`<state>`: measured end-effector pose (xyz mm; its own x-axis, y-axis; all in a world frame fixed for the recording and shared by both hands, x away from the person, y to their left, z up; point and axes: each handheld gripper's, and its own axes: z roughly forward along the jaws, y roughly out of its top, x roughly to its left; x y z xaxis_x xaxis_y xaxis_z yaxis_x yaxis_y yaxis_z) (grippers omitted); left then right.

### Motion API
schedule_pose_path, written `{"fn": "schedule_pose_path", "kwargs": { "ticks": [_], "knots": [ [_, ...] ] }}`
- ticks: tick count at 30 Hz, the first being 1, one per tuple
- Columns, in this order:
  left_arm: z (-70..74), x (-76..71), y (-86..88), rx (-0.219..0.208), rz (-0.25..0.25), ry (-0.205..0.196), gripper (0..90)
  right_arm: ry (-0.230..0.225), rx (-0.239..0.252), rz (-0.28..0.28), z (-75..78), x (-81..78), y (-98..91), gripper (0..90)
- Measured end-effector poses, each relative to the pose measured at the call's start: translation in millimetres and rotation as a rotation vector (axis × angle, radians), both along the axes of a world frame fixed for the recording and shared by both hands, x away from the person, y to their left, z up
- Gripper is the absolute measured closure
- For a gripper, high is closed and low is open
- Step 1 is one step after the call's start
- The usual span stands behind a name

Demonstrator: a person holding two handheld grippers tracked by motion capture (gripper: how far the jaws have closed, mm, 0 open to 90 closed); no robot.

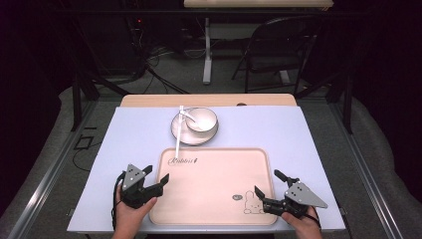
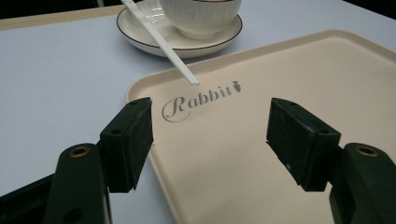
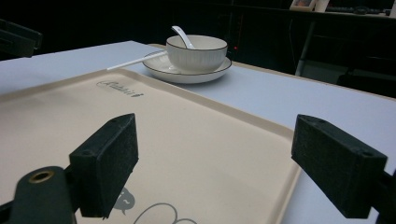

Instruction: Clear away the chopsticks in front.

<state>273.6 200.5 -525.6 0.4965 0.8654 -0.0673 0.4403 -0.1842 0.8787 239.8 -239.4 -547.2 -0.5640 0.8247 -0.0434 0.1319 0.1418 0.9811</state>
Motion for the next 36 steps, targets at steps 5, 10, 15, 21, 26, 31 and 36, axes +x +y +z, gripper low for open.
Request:
{"fn": "schedule_pose_path", "kwargs": {
  "ticks": [5, 10, 15, 21, 26, 31, 36],
  "knots": [
    [-1.2, 0.3, -1.3, 0.001, -0.020, 0.013, 31.7, 0.013, -0.006, -0.017, 0.4, -1.3, -0.1, 14.0],
    [-1.9, 4.2, 1.6, -0.017, -0.013, 0.029, 32.3, 0.035, 0.015, 0.001, 0.0, 0.5, 0.7, 14.2],
    [-1.9, 7.8, 4.7, -0.022, 0.029, 0.064, 33.7, 0.035, 0.006, 0.047, -0.6, -2.6, 3.9, 14.4],
    [3.3, 10.3, 3.3, -0.036, 0.037, 0.078, 33.0, 0.021, 0.025, 0.025, -0.3, -4.5, 1.9, 14.0],
    [8.7, 11.7, -1.5, -0.032, 0.024, 0.094, 28.8, 0.040, 0.013, -0.008, -3.1, 1.6, -0.7, 13.9],
    [15.3, 16.4, -0.3, -0.048, 0.038, 0.132, 28.2, 0.036, 0.020, -0.038, -2.5, 0.8, -4.4, 13.8],
    [21.9, 26.2, 4.1, -0.079, 0.054, 0.178, 26.1, 0.049, 0.012, -0.033, -3.5, -0.1, -4.3, 14.0]
  ]
}}
